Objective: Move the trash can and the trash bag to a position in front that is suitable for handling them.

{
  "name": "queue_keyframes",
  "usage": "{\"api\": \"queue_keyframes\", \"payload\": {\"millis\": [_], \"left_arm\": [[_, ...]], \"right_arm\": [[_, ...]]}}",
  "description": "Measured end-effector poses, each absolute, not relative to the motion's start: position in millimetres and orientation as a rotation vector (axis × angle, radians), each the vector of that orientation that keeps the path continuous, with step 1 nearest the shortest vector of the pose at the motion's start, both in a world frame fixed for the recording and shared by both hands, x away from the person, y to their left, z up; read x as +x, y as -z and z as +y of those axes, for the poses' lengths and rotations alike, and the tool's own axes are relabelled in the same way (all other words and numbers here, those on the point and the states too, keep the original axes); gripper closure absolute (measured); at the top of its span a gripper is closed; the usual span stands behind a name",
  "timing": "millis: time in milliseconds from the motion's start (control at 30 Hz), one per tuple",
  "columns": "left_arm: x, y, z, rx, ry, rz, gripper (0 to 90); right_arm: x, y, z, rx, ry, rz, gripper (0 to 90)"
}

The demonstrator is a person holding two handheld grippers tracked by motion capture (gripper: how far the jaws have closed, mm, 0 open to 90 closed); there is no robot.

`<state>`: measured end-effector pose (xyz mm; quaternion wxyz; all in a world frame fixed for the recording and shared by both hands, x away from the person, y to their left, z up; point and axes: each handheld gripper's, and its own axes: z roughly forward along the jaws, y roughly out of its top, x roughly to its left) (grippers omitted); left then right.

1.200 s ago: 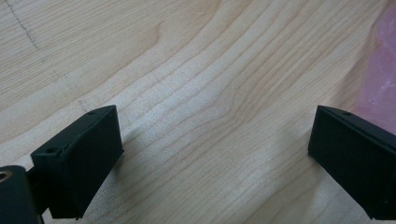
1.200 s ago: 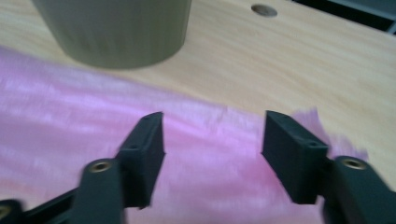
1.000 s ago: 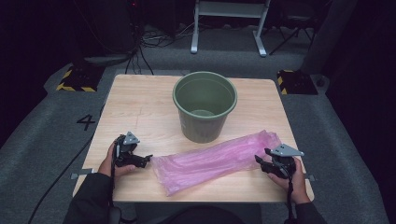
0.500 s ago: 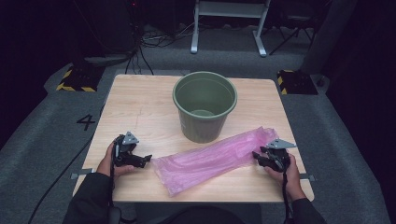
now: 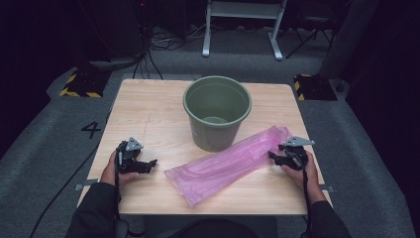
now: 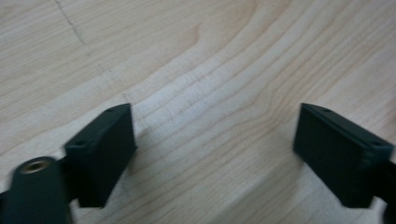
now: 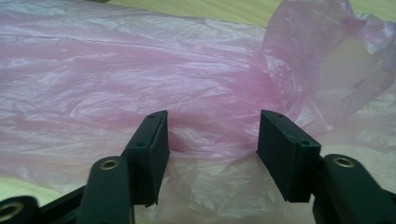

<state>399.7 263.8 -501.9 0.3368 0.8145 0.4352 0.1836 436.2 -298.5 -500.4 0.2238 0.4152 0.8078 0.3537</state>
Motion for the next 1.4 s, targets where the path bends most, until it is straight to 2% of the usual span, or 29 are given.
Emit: {"api": "queue_keyframes", "payload": {"millis": [300, 333, 467, 900, 1033, 1167, 1267, 1400], "left_arm": [[400, 495, 250, 2.107, -0.459, 1.091, 19.7], [402, 489, 247, 2.082, -0.392, 1.09, 19.3], [406, 475, 240, 2.031, -0.374, 1.062, 20.8], [394, 480, 193, 2.15, -0.297, 0.883, 22.1], [388, 484, 186, 2.202, -0.329, 0.845, 22.1], [390, 488, 188, 2.206, -0.325, 0.863, 21.8], [389, 489, 189, 2.202, -0.306, 0.871, 21.8], [380, 480, 177, 2.183, -0.304, 0.806, 22.0]], "right_arm": [[457, 496, -292, 1.172, -0.899, 2.222, 37.9], [460, 496, -291, 1.177, -0.895, 2.227, 37.8], [470, 497, -286, 1.173, -0.907, 2.216, 37.0], [498, 500, -262, 1.251, -0.948, 2.183, 38.6], [498, 499, -258, 1.256, -0.983, 2.174, 30.9], [491, 489, -260, 1.332, -1.163, 2.125, 23.0], [487, 485, -249, 1.297, -1.125, 2.146, 17.9], [487, 490, -242, 1.297, -1.048, 2.181, 17.5]]}}
